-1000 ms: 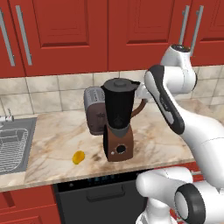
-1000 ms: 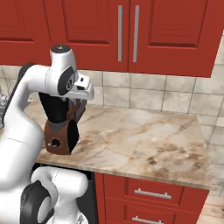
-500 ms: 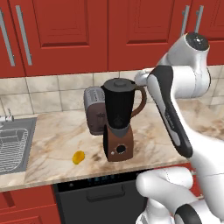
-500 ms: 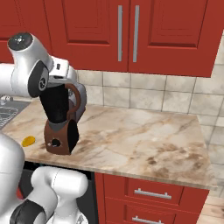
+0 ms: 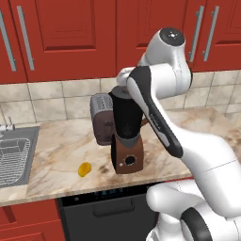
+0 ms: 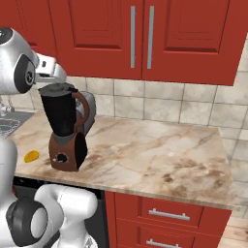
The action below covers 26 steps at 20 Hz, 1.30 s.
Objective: Open the blender lid, put the mango in the blender, close the lid, and start the blender.
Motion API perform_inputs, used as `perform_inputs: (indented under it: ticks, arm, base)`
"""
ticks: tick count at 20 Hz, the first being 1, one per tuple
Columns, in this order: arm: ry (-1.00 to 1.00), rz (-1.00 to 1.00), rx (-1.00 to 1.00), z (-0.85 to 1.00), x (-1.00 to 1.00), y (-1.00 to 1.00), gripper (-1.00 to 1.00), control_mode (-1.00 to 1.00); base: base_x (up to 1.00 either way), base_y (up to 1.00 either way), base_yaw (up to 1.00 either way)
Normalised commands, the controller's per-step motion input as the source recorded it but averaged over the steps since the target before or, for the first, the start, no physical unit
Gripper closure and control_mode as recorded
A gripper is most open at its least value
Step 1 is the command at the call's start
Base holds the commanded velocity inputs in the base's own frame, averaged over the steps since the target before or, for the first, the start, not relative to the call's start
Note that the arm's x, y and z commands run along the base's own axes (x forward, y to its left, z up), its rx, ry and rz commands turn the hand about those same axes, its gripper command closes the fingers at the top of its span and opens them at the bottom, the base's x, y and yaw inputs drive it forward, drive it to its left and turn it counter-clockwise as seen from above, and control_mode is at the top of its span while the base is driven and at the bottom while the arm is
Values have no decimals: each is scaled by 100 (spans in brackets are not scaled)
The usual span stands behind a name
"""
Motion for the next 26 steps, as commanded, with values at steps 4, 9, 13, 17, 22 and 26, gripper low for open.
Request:
perform_inputs:
  ticks: [4,9,13,17,22,26]
  arm:
    - [8,7,0,-29,43,8,-100,-100]
    - [4,4,0,-24,29,2,-100,-100]
    - [4,1,0,-19,25,7,-100,-100]
    - [1,1,0,-21,25,10,-100,-100]
    - [2,0,-1,-26,22,17,-100,-100]
    - [1,0,-1,-31,6,1,-100,-100]
  base:
    - [0,0,0]
    - [0,0,0]
    - [0,0,0]
    - [0,0,0]
    - [0,0,0]
    - [0,0,0]
